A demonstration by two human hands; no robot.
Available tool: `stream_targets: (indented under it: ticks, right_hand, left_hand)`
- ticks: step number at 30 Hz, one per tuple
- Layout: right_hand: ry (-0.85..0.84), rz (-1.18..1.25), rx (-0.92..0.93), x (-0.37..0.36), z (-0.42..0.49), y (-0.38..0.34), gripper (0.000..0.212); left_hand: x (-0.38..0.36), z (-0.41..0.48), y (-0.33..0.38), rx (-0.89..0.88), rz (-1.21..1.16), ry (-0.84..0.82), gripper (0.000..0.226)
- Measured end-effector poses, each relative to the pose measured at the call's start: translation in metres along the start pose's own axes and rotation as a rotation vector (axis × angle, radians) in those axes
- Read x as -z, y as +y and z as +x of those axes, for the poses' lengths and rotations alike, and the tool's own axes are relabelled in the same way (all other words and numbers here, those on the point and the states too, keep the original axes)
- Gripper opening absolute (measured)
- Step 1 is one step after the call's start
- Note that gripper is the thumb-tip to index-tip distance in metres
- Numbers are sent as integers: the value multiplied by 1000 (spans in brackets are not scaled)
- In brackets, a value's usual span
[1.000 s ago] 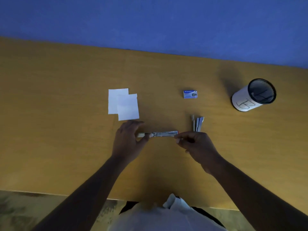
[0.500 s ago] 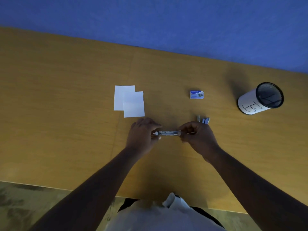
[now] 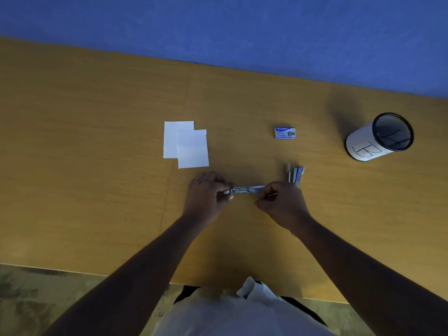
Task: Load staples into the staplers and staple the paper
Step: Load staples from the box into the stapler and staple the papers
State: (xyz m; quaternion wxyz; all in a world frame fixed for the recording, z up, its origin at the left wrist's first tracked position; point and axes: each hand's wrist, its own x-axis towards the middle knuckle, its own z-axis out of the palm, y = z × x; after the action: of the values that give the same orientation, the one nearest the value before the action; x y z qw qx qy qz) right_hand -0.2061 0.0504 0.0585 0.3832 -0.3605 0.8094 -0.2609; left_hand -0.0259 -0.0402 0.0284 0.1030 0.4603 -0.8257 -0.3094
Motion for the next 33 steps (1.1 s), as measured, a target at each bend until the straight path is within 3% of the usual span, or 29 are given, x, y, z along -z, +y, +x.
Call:
stream_targets:
  ticks: [6, 10, 13, 33]
  right_hand:
    - [113, -31, 71, -7, -5, 11, 16]
    - [159, -168, 290, -8, -5, 6, 22]
    - [135, -303, 379, -10, -2, 3, 33]
    - [-6, -581, 535, -4, 16, -20, 7]
  left_hand:
    - [-2, 0, -1, 26, -40, 11, 30]
    - [0, 1, 0, 22, -40, -1, 31]
    - [0, 1, 0, 23, -47, -5, 31]
    - [-1, 0, -1, 20, -33, 9, 30]
